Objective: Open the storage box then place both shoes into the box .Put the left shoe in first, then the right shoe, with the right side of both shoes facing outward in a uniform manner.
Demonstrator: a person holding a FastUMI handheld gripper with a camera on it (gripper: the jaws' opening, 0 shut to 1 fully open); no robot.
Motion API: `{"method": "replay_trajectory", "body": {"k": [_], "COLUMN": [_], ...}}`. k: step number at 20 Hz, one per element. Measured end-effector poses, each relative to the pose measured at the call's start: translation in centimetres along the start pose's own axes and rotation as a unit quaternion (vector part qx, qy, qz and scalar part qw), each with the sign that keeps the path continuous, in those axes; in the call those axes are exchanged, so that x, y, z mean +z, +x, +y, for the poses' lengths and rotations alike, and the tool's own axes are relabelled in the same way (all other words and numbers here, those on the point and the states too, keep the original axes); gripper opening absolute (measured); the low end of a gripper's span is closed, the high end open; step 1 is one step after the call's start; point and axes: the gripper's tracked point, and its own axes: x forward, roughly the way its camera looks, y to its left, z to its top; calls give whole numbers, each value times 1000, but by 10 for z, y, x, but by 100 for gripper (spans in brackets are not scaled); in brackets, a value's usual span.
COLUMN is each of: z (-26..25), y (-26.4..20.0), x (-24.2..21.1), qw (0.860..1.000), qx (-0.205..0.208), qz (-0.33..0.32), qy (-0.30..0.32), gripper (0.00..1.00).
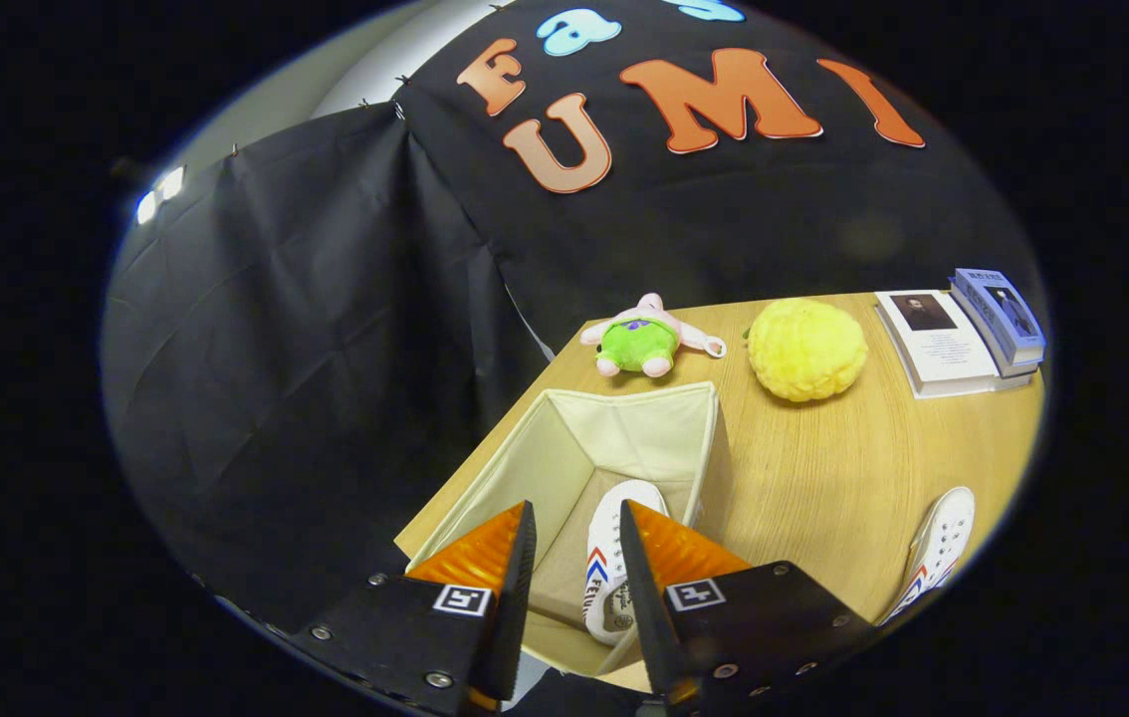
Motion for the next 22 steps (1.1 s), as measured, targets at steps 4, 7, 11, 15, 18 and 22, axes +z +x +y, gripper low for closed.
{"method": "replay_trajectory", "body": {"k": [4,7,11,15,18,22], "z": [-42,-84,-145,-203,-235,-262], "y": [-28,-46,-66,-82,-92,-101], "x": [1,-7,-21,-46,-66,-88], "qw": [999,997,991,982,974,968], "qx": [-41,-75,-130,-181,-208,-233], "qz": [-14,-16,-10,7,22,43], "qy": [3,18,42,61,87,87], "gripper": [72,81,84,85,85,85]}}
